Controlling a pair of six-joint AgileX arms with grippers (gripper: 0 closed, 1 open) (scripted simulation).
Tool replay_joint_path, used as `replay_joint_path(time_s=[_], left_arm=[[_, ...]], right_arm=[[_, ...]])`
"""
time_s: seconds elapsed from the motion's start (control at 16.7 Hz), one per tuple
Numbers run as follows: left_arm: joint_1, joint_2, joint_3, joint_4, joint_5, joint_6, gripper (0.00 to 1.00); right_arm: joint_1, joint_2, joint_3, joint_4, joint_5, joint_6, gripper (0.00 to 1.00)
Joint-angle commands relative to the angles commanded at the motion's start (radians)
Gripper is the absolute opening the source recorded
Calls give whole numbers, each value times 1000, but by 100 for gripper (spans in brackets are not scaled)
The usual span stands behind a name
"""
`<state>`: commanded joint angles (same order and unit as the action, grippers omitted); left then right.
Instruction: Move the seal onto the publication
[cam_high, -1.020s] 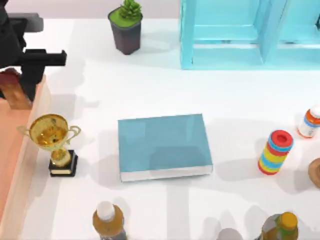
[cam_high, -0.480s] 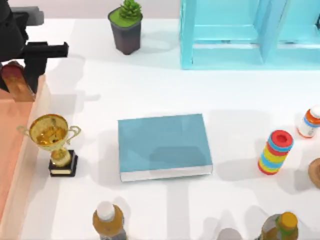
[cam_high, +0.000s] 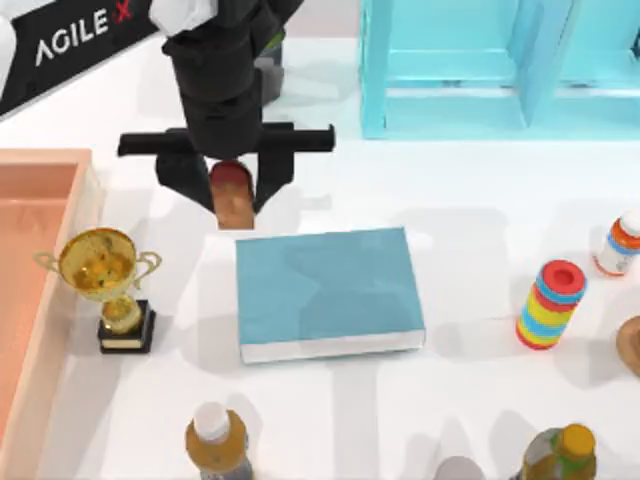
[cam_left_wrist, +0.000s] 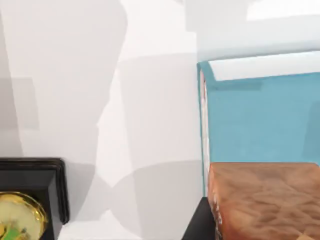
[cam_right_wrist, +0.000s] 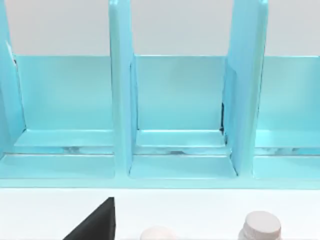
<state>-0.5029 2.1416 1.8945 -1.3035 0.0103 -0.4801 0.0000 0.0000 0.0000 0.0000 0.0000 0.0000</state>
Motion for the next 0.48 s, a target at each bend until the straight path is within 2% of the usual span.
replay_joint_path(time_s=[0.24,0.48], left_arm=[[-169,81,33,34,-6,-161,0],[-194,94,38,40,-8,-186,0]], right_arm=[[0,0,0,0,0,0,100],[0,0,0,0,0,0,100]])
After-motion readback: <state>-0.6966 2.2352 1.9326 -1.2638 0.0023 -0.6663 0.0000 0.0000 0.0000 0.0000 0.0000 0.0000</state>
